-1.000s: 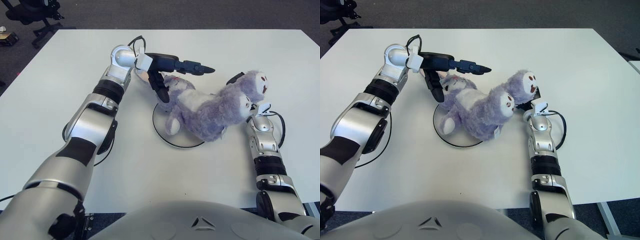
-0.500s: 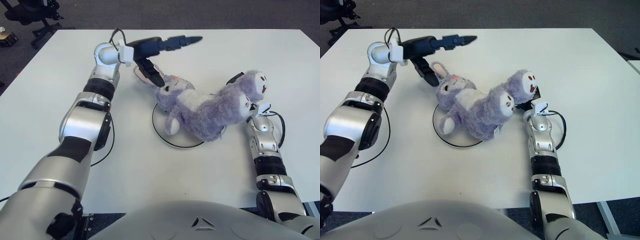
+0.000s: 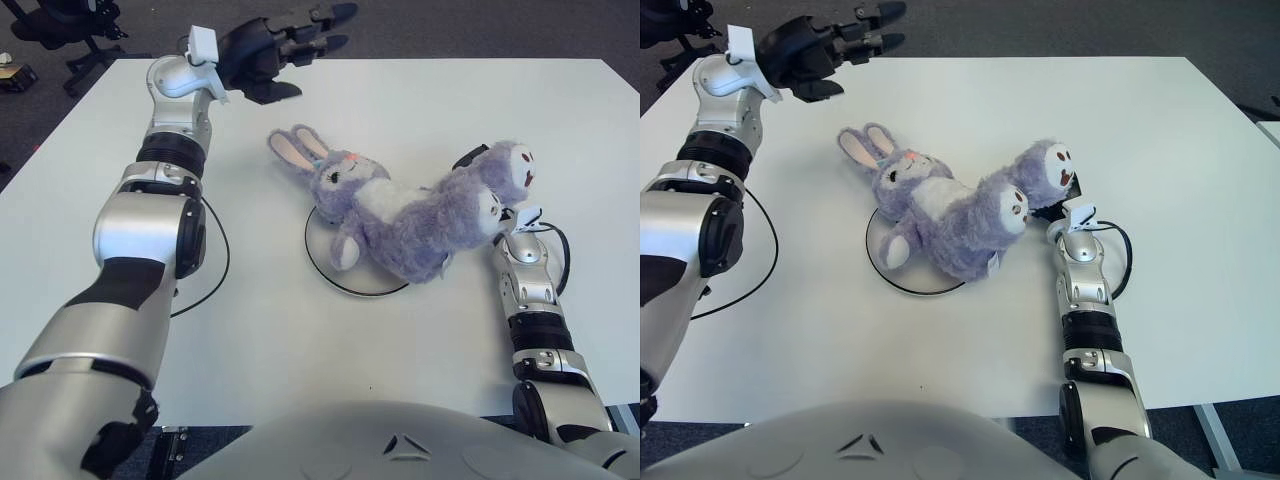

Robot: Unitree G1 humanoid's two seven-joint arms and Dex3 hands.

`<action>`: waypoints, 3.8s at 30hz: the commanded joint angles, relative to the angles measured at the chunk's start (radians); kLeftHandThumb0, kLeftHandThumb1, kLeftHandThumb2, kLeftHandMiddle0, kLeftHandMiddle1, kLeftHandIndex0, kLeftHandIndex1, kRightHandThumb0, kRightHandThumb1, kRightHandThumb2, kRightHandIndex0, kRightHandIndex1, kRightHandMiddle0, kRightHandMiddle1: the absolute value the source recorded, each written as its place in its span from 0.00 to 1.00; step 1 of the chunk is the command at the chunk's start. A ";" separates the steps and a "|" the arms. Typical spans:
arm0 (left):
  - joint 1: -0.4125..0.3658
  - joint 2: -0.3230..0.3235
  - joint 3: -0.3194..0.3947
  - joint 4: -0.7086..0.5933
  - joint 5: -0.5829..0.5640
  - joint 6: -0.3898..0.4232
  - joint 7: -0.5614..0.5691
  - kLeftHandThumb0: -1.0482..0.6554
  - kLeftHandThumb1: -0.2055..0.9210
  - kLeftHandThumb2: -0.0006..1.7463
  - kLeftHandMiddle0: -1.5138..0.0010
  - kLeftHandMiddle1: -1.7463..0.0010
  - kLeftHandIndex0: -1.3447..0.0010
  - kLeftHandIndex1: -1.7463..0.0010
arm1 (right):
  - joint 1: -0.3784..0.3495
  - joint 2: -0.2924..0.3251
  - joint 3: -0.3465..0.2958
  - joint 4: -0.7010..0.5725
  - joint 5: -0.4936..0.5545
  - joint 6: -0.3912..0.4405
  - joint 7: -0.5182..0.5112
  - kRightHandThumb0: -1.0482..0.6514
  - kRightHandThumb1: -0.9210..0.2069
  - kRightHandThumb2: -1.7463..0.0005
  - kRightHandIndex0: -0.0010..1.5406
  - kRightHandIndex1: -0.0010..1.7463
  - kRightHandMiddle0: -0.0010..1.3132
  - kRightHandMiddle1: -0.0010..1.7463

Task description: Put the doll into the plate.

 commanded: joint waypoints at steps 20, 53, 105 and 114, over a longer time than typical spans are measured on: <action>0.184 -0.082 0.211 -0.089 -0.066 0.016 0.516 0.31 1.00 0.41 0.48 0.76 0.63 0.73 | 0.014 0.000 0.001 0.011 -0.001 0.000 0.003 0.40 0.17 0.56 0.58 1.00 0.24 1.00; 0.711 -0.254 0.181 -0.459 -0.015 0.100 0.909 0.44 1.00 0.31 0.50 0.00 0.54 0.00 | -0.003 0.014 -0.030 0.078 -0.074 -0.058 -0.236 0.39 0.24 0.50 0.59 1.00 0.28 1.00; 0.837 -0.296 0.166 -0.718 -0.068 0.667 0.985 0.41 0.92 0.36 0.40 0.00 0.81 0.00 | -0.036 -0.026 -0.058 0.224 -0.072 -0.165 -0.237 0.39 0.27 0.47 0.59 1.00 0.29 1.00; 0.871 -0.320 0.140 -0.729 -0.029 0.527 0.966 0.40 0.92 0.36 0.40 0.00 0.80 0.00 | -0.046 -0.021 -0.054 0.252 -0.078 -0.183 -0.247 0.39 0.26 0.48 0.59 1.00 0.29 1.00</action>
